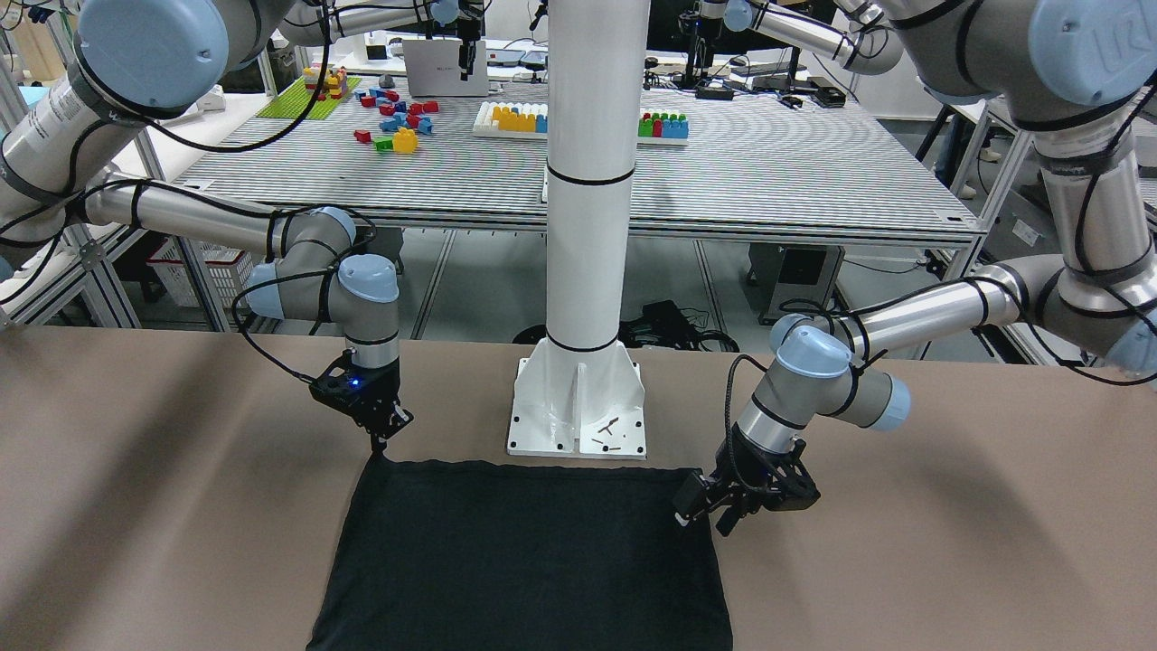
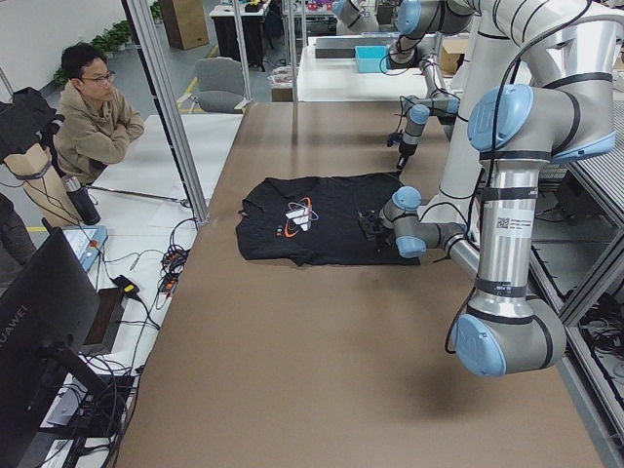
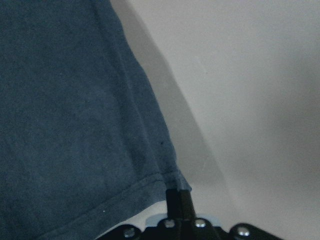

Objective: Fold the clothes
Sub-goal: 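Grasp the hem corners with both grippers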

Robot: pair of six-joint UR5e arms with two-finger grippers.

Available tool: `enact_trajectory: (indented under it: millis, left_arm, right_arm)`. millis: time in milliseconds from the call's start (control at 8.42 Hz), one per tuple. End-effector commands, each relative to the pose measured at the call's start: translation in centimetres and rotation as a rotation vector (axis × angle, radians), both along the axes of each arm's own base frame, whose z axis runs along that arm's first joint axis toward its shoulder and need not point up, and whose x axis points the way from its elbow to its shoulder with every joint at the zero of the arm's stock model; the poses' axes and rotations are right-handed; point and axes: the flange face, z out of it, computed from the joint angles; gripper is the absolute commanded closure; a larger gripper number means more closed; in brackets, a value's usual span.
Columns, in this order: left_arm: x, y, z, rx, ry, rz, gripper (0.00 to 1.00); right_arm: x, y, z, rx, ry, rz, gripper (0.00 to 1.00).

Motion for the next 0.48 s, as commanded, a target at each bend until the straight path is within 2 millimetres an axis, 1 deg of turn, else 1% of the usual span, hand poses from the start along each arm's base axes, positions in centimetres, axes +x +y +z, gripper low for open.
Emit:
enact_trajectory:
  millis: [0,119,238,356]
  left_arm:
    - [-0.5,7.6,4.4,0.005,-0.097,0.045,0.03]
    - [0.1,9.8,4.7,-0.009,-0.098,0.076,0.05]
    - [1.3,11.9,5.1,0.013,-0.119,0.067,0.1]
    - [2.2,13.4,4.8,0.028,-0.124,0.075,0.2]
  right_arm:
    - [0.2,0.3,-0.8,-0.007,-0.017,-0.012,1.0]
    - [0.1,0.8,-0.7,-0.007,-0.015,-0.022,1.0]
    - [0.0,0.9,-0.7,-0.007,-0.015,-0.025,1.0]
    - [0.1,0.9,-0.8,-0.007,-0.017,-0.026,1.0]
